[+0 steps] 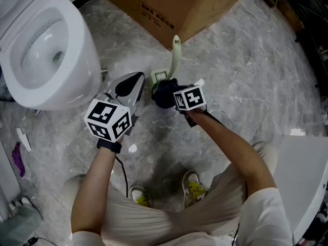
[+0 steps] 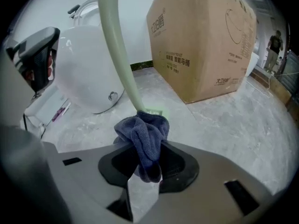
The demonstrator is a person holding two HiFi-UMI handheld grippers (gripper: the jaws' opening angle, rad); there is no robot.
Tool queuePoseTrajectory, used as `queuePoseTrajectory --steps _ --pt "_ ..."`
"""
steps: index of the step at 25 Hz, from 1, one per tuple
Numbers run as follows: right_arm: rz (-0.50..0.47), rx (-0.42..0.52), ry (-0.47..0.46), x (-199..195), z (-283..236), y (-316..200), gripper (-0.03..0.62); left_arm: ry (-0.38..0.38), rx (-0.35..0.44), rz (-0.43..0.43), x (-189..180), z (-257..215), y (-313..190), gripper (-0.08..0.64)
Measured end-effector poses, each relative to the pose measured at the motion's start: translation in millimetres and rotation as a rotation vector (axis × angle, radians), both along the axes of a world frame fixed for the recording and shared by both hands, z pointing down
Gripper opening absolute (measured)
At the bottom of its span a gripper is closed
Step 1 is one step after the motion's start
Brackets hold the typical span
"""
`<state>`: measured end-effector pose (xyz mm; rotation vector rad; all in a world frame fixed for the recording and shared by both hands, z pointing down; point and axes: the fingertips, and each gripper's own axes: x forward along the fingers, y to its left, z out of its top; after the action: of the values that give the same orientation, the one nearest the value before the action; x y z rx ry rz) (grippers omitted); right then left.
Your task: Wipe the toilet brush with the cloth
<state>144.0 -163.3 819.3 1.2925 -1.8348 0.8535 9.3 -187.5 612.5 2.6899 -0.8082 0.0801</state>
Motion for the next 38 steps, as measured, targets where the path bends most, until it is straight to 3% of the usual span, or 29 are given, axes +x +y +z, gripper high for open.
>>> queuePoseTrajectory --steps 4,11,15,20,26,32,38 --pt "-0.035 0.017 0.015 8.3 -27.6 5.7 0.112 -0.008 -0.007 0.005 -0.9 8.9 -0.8 -0.002" --pt "0.018 0.054 -0.053 13.7 -78.8 7.4 0.112 0.005 -0.018 0.007 -2.1 10.7 -5.1 -0.002" --pt "0.032 0.079 -0.078 4.3 -109.1 10.5 0.112 -0.035 0.055 0.049 3.9 -0.9 2.0 -0.002" --pt "-0.002 0.188 -0.095 -12.6 -153.9 15.8 0.112 -0.044 0.083 0.062 3.9 -5.3 2.4 -0.002" --pt "-0.118 0.352 -0.004 -1.7 -209.4 9.2 0.112 0.031 0.059 0.056 3.8 -23.7 -1.4 -0.002" --pt "-0.224 0.436 -0.007 12.3 -246.8 9.5 0.112 -0.010 0.114 0.072 6.2 -32.0 1.3 -0.002" --pt "-0.131 0.540 -0.114 9.7 -268.0 -1.7 0.112 -0.018 0.173 0.068 8.5 -49.0 0.0 -0.002"
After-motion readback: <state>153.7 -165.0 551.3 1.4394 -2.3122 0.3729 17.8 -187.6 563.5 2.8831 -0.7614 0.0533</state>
